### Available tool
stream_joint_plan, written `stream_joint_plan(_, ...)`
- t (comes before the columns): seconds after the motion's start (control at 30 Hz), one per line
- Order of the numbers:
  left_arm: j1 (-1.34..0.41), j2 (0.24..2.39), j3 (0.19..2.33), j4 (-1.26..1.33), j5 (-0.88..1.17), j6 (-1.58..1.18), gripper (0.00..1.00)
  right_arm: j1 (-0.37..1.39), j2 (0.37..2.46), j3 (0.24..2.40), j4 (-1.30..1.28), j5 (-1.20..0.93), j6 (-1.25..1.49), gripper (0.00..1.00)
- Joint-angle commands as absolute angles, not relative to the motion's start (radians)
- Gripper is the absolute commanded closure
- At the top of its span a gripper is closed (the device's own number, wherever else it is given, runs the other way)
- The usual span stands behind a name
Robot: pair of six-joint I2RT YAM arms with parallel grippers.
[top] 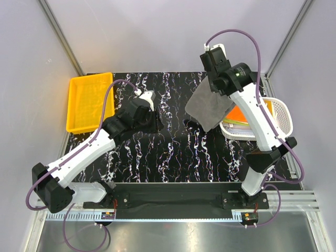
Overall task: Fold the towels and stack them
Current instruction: Neatly place the folded towel into the bin
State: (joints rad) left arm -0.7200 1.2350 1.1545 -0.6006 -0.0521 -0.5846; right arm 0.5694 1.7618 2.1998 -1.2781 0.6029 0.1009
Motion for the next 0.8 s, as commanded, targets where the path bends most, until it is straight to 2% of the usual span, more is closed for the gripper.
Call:
stream_joint_plan(0.0, -0.712, 1.213, 1.183, -0.571, -0.023, -0.558, 0.68, 0.565, 1.775, 2.309, -1.336, 0.678, 0.077, 1.00)
stream_joint_plan(0.43, -0.704, 1.226, 1.200, -0.569, -0.005, -0.541, 0.68, 0.557, 1.792, 2.485, -1.385, 0.733, 0.051, 1.00)
stream_joint_plan(0.77, -0.703, 1.233, 1.209, -0.578, 0.017, -0.531, 0.68, 0.450, 1.764, 2.474, -1.378, 0.742, 0.046, 1.00)
